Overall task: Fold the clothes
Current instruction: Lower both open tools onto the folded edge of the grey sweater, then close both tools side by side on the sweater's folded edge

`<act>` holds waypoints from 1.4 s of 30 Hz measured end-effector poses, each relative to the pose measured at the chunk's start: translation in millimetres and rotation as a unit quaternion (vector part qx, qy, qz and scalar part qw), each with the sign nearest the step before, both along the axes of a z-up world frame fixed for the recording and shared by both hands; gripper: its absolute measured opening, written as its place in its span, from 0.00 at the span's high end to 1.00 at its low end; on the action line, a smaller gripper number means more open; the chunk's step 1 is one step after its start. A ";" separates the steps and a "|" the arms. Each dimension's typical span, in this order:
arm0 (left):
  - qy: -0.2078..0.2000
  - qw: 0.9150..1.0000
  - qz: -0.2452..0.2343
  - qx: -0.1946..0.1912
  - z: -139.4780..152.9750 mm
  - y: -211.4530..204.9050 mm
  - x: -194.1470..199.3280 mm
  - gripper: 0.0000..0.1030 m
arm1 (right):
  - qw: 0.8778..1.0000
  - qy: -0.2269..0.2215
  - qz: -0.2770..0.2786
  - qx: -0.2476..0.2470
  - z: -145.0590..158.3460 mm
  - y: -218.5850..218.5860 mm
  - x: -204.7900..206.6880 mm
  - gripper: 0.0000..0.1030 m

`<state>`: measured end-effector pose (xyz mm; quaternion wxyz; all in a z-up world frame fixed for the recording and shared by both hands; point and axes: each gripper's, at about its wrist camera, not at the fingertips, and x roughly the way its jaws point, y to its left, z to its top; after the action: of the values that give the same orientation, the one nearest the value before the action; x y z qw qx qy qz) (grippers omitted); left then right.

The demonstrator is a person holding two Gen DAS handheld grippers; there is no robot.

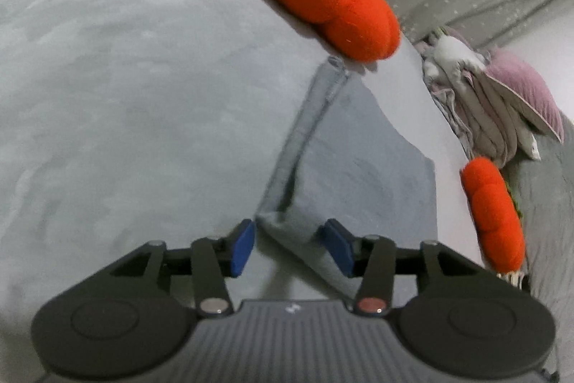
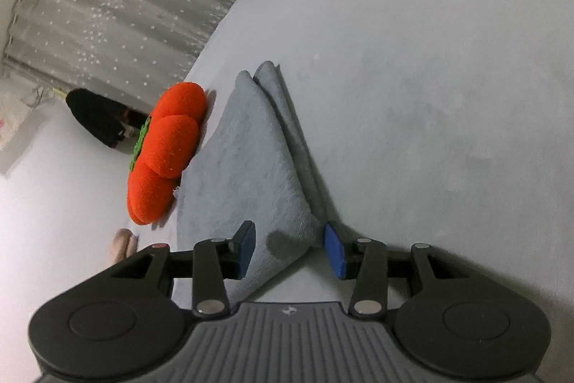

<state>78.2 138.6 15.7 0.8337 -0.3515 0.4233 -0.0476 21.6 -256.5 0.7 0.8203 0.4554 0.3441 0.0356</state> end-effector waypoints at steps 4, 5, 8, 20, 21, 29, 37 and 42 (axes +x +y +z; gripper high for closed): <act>-0.006 1.000 -0.002 0.023 -2.3 -15.4 6.6 0.55 | 1.000 -0.006 -0.012 0.009 -5.7 0.0 -1.7 0.57; -0.008 1.000 -0.002 0.027 -1.9 -17.2 6.0 0.55 | 1.000 -0.009 -0.015 0.010 -6.8 0.3 -2.1 0.57; -0.009 0.999 0.001 0.039 -1.3 -21.0 7.0 0.62 | 1.000 -0.017 -0.018 0.001 -9.0 2.8 2.2 0.59; -0.016 0.998 0.013 0.059 -2.1 -22.4 9.5 0.78 | 0.999 -0.032 -0.037 0.001 -14.9 3.4 2.6 0.70; -0.017 0.998 0.013 0.063 -1.9 -23.4 9.5 0.78 | 0.999 -0.032 -0.036 -0.003 -14.6 4.1 2.7 0.72; -0.016 0.998 0.017 0.055 6.2 -18.3 5.7 0.83 | 0.995 -0.038 -0.014 -0.097 2.3 18.4 1.8 0.86; -0.007 0.999 0.024 0.031 21.6 -5.8 -27.8 0.86 | 0.994 -0.044 -0.001 -0.103 24.7 15.6 -26.0 0.88; -0.015 0.999 0.014 0.042 25.6 -5.5 -42.2 0.86 | 0.994 -0.036 0.007 -0.106 27.2 15.4 -52.2 0.88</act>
<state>35.9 133.1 41.3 0.8545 -0.3212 0.4076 -0.0231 -30.6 -241.2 27.8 0.8758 0.3615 0.3193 0.0216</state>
